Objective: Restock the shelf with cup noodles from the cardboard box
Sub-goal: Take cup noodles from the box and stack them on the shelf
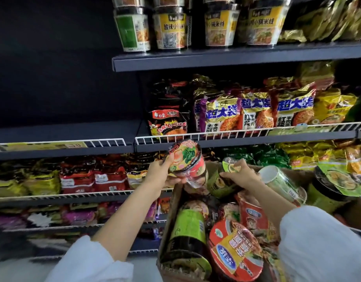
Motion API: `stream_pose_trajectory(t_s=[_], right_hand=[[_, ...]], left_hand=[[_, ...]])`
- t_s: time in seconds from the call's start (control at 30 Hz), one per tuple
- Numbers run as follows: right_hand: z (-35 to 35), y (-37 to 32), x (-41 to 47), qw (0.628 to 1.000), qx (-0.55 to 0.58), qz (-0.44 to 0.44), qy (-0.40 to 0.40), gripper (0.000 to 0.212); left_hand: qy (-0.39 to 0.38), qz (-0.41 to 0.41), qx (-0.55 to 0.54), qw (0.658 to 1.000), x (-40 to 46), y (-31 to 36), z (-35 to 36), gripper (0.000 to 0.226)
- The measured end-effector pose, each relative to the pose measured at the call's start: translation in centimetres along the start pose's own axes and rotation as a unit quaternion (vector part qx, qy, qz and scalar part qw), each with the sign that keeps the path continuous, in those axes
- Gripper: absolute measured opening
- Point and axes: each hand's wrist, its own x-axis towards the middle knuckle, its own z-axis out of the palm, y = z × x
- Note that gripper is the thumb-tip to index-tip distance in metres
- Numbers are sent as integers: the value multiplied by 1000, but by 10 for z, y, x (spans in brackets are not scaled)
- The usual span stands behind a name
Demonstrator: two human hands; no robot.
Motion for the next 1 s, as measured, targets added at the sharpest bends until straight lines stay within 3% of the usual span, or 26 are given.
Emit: stream_pose_trajectory(t_s=[0.1,0.2,0.37,0.67,0.73,0.83,0.9,1.0], right_hand=[[0,-13,-11,999,22,-26,10,78],[3,-39,-31,990,44,-133,25,75],[0,-92,-67,960,79,-264,41,68],[40,-234,-108,905,193,-373,70,59],[60,-269,-110,899,222,-371,70,54],[92,-322,-104,889,252,-373,86,50],[112,-358,-100,882,274,-373,87,49],[141,-409,-86,875,303,-373,65,46]], left_hand=[[2,19,-10,1000,-8,2,-11,40],[6,55,7,998,-17,11,-23,42],[72,112,-37,990,-44,43,-68,23],[132,149,-92,976,-57,101,-195,30],[110,163,-65,978,-50,110,-229,41],[61,190,47,979,-36,122,-282,81],[100,214,124,964,-18,133,-315,79],[205,245,156,935,15,154,-358,77]])
